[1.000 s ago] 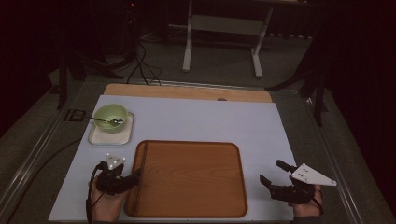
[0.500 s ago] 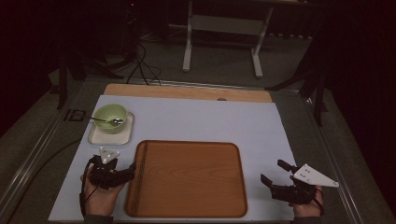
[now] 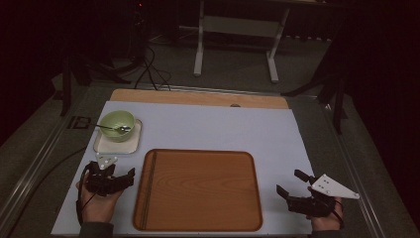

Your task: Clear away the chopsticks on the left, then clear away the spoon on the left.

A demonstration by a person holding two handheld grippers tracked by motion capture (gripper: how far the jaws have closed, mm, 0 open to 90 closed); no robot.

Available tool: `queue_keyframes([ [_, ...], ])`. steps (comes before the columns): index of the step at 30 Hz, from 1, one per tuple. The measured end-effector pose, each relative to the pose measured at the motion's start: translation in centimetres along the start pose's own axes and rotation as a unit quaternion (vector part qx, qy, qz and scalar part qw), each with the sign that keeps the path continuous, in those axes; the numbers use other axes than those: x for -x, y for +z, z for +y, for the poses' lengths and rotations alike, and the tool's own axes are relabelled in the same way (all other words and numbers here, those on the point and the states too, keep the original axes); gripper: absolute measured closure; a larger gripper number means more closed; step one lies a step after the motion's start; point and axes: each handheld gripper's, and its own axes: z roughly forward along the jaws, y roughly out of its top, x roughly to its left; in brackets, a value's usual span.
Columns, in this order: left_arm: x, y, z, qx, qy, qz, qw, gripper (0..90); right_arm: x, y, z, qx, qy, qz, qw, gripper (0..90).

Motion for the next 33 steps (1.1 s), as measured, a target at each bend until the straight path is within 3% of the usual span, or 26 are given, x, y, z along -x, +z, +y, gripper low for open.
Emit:
queue_keyframes([
  [3,-0.5,0.6,-0.1,-0.008,-0.004,-0.001,1.0000,23.1,0.0,0.1,0.0,-0.003,-0.003,0.001,1.0000,14.4],
  [20,-1.5,0.6,0.9,0.012,-0.008,-0.006,0.9999,24.5,0.1,-0.1,-0.1,-0.001,0.001,-0.002,1.0000,14.5],
  [33,-2.7,-0.2,2.4,0.042,0.000,-0.014,0.9990,24.8,0.1,0.0,-0.1,-0.002,0.002,-0.002,1.0000,14.5],
])
